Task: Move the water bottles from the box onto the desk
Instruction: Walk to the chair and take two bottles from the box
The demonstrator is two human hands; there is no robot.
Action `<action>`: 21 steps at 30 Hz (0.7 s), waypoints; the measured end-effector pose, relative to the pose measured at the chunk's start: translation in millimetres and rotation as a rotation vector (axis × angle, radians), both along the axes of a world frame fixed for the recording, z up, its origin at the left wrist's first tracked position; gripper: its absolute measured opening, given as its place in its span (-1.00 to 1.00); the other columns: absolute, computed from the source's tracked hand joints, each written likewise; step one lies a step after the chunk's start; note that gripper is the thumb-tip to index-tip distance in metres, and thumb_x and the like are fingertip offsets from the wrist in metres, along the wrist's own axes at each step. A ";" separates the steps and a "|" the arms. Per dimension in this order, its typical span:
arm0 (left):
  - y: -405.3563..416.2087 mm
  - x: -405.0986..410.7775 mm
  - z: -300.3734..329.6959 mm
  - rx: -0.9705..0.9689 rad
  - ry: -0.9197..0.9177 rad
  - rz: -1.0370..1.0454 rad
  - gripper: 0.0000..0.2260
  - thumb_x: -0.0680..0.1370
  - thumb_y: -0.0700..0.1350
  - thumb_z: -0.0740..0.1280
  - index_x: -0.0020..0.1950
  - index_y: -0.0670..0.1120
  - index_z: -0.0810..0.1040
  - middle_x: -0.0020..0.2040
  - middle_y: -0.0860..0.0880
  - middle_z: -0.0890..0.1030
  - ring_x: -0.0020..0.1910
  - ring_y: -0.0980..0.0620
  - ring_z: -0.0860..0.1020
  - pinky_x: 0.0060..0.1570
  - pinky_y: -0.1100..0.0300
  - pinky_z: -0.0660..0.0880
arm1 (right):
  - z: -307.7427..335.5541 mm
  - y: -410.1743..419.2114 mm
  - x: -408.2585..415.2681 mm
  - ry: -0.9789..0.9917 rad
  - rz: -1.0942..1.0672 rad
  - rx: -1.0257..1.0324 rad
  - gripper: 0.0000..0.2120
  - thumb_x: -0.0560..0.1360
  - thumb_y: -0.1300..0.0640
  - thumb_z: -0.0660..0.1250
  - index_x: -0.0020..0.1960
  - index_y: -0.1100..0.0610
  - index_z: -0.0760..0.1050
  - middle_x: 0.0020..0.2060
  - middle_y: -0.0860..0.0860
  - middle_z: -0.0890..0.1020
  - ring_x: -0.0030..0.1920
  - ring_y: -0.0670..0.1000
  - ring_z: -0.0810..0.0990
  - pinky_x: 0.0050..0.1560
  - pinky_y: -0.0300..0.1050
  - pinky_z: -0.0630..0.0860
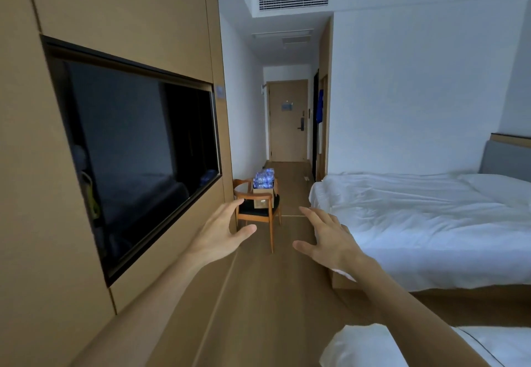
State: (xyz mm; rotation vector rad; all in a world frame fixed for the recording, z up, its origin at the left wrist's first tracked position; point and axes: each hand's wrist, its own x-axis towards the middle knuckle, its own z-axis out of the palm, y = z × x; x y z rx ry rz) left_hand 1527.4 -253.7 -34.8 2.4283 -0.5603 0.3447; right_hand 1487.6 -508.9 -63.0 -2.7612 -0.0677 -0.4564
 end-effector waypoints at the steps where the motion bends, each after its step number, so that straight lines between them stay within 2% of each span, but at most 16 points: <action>1: -7.6 18.5 1.4 0.001 0.001 0.008 -0.34 0.51 0.25 0.30 0.53 0.17 0.12 0.52 0.16 0.20 0.48 0.07 0.22 0.36 -0.04 0.28 | 1.6 -7.1 20.4 0.003 0.003 -0.006 -0.23 0.47 -0.30 0.27 0.54 -0.18 -0.03 0.53 -0.12 0.11 0.52 0.05 0.10 0.46 0.15 0.19; 11: -57.7 211.3 -24.0 -0.011 0.041 0.035 -0.36 0.51 0.26 0.29 0.52 0.21 0.11 0.52 0.19 0.17 0.48 0.10 0.21 0.36 -0.07 0.27 | -26.0 -60.0 216.7 0.040 0.034 -0.007 -0.23 0.47 -0.29 0.28 0.52 -0.19 -0.04 0.53 -0.13 0.09 0.53 0.06 0.09 0.46 0.19 0.18; 17: -81.5 349.6 -39.9 -0.062 0.030 -0.006 -0.40 0.54 0.18 0.30 0.52 0.16 0.15 0.48 0.17 0.24 0.42 0.12 0.26 0.24 0.12 0.28 | -41.6 -88.9 350.0 0.054 0.016 -0.018 -0.25 0.48 -0.26 0.31 0.51 -0.20 -0.02 0.52 -0.12 0.12 0.51 0.07 0.13 0.46 0.17 0.20; 21: -97.3 446.1 -39.2 -0.062 0.033 -0.021 -0.39 0.52 0.22 0.30 0.50 0.19 0.15 0.48 0.16 0.24 0.43 0.12 0.27 0.21 0.12 0.30 | -37.8 -104.4 439.8 0.044 -0.015 -0.019 -0.24 0.47 -0.28 0.30 0.52 -0.18 -0.01 0.52 -0.12 0.12 0.51 0.06 0.13 0.45 0.16 0.19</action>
